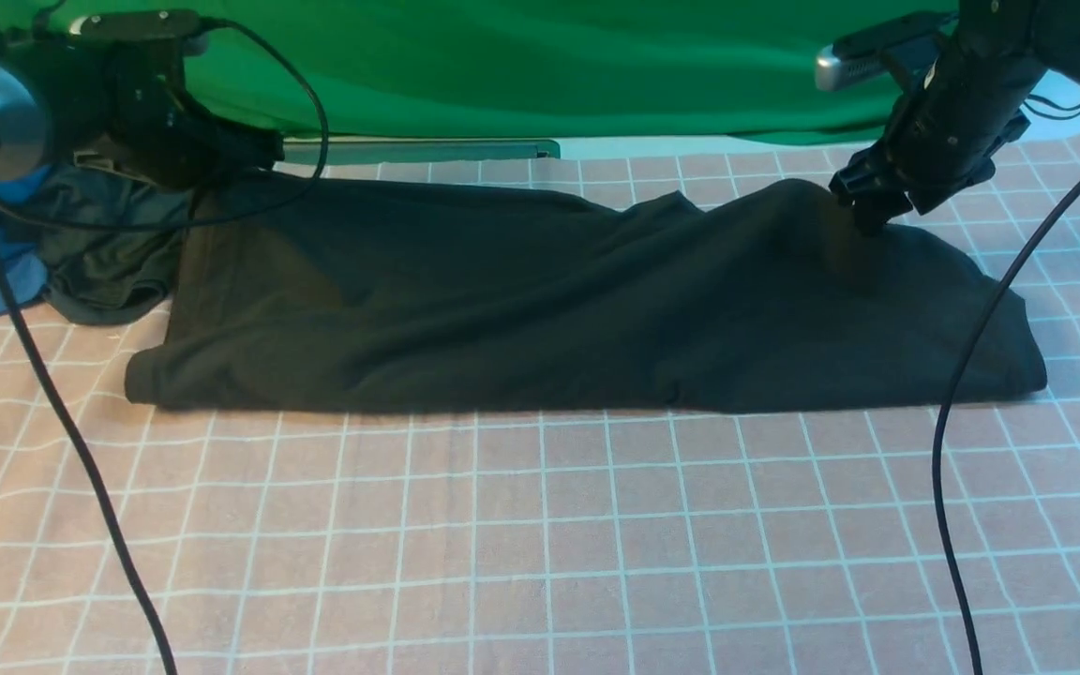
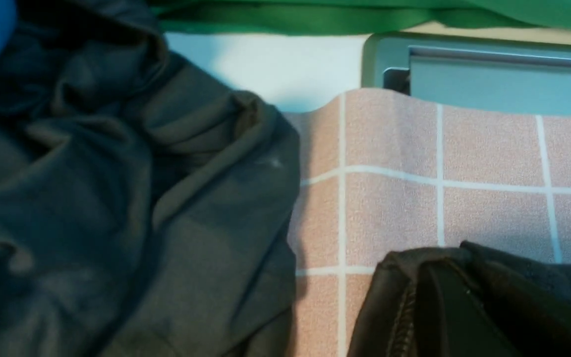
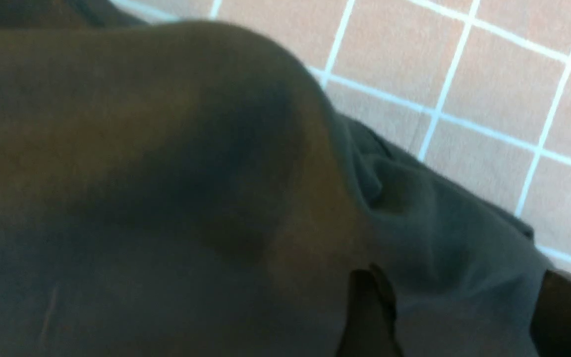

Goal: Fold a long-sleeved shirt over a pink coffee tablecloth.
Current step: 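Fold the black garment in half by bringing its near edge over to the far edge, then pull the folded dark garment lengthwise by its ends to straighten it flat on the table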

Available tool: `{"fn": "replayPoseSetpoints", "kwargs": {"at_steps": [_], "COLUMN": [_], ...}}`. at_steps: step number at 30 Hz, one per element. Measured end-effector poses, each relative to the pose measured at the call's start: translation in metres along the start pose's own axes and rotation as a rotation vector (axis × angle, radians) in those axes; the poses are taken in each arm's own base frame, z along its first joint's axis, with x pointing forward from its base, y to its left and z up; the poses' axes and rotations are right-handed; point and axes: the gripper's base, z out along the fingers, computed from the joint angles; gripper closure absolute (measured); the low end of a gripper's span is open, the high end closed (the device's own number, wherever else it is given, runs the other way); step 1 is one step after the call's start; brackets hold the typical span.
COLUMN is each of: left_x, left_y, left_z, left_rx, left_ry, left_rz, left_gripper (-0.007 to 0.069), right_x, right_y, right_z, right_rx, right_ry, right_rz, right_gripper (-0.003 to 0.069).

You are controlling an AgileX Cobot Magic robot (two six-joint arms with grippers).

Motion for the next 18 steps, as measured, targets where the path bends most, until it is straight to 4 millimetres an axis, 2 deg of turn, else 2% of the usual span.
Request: {"fn": "replayPoseSetpoints", "kwargs": {"at_steps": [4,6,8,11,13,15,18], "left_x": [-0.004,-0.010,-0.016,-0.015,-0.006,0.011,0.050], "left_y": [0.003,0.004,0.006,0.009,0.011,0.013,0.013], "left_z": [-0.009,-0.022,-0.040,-0.072,-0.085,-0.090,-0.085], "left_rx": [-0.010,-0.016,-0.023,-0.044,-0.063,-0.078,-0.088], "left_ry": [0.000,-0.001,0.020,0.136,0.239,0.337,0.461], "left_rz": [-0.016,-0.030,-0.052,-0.088,-0.093,-0.093,-0.092], "left_gripper": [0.0519,0.0444,0.0370,0.0316,0.0324,0.0348,0.0417], "right_x": [0.005,0.007,0.008,0.011,0.019,0.032,0.061], "right_y": [0.001,0.000,0.000,-0.002,-0.001,0.000,-0.004], "right_z": [-0.005,-0.016,-0.034,-0.070,-0.084,-0.098,-0.098], "right_rx": [-0.011,-0.014,-0.013,0.001,0.002,0.001,-0.006], "right_ry": [0.062,0.084,0.082,0.035,0.031,0.041,0.121], "right_rz": [0.001,0.002,0.006,0.025,0.044,0.058,0.086], "right_gripper": [0.0195,0.0195,0.0195,0.0195,0.0195,0.0195,0.0195]}}
